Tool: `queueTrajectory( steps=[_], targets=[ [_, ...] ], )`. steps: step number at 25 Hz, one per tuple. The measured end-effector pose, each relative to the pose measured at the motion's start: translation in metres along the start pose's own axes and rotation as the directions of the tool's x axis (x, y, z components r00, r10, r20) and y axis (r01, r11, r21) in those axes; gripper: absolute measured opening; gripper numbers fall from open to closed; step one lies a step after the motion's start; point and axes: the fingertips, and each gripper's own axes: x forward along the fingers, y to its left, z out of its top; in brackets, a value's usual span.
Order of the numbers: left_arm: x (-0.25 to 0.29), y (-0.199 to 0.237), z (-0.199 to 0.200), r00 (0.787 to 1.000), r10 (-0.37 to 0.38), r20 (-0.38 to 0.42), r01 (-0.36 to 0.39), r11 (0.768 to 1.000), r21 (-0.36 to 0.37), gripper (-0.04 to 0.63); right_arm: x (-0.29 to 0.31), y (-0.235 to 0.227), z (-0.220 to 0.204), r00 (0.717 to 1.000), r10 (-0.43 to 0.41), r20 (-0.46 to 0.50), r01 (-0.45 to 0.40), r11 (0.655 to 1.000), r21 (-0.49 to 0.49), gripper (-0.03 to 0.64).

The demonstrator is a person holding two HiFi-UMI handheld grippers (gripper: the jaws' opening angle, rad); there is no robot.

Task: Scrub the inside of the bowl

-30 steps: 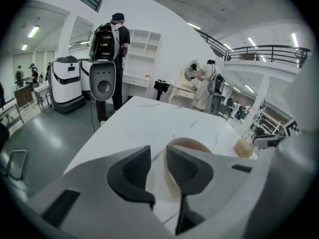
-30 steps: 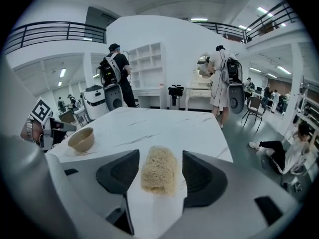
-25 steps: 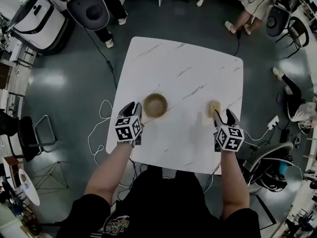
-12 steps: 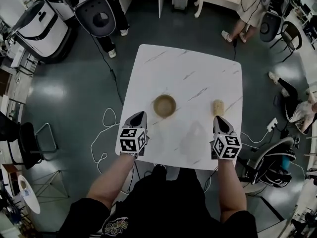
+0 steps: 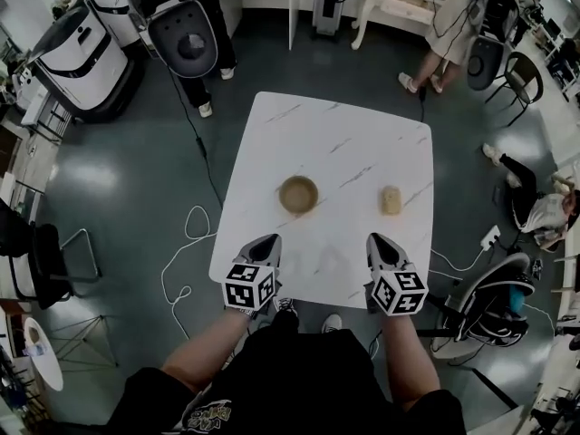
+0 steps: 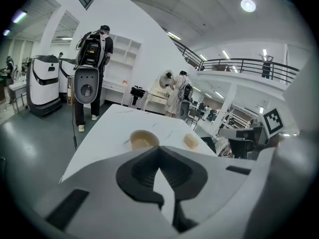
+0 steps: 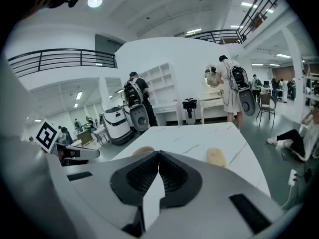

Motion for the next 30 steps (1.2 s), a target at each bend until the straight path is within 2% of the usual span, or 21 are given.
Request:
queueTrajectory(
  steps=[9, 17, 20, 30],
  targets=[
    [-0.032, -0.07, -0.034, 1.0, 0.017, 0.019, -0.016, 0.999, -0.034, 0.006, -0.06, 0.015, -0.025, 0.99, 0.141, -0.011, -0.141, 0.99, -0.004, 0.021],
    [-0.06, -0.137, -0.067, 1.0, 0.011, 0.025, -0.01, 1.0, -0.024, 0.006, -0.125, 0.018, -0.055, 0.973, 0.229, -0.017, -0.23, 0.973, -0.007, 0.021],
    [-0.069, -0.158, -0.082, 0.999, 0.016, 0.033, -0.015, 0.999, -0.041, 0.006, -0.148, 0.017, -0.07, 0.966, 0.256, -0.03, -0.256, 0.967, -0.01, 0.021],
    [-0.078, -0.197, -0.115, 0.999, 0.039, 0.038, -0.036, 0.997, -0.07, 0.006, -0.18, 0.015, -0.101, 0.945, 0.321, -0.07, -0.323, 0.946, -0.033, 0.021]
  ],
)
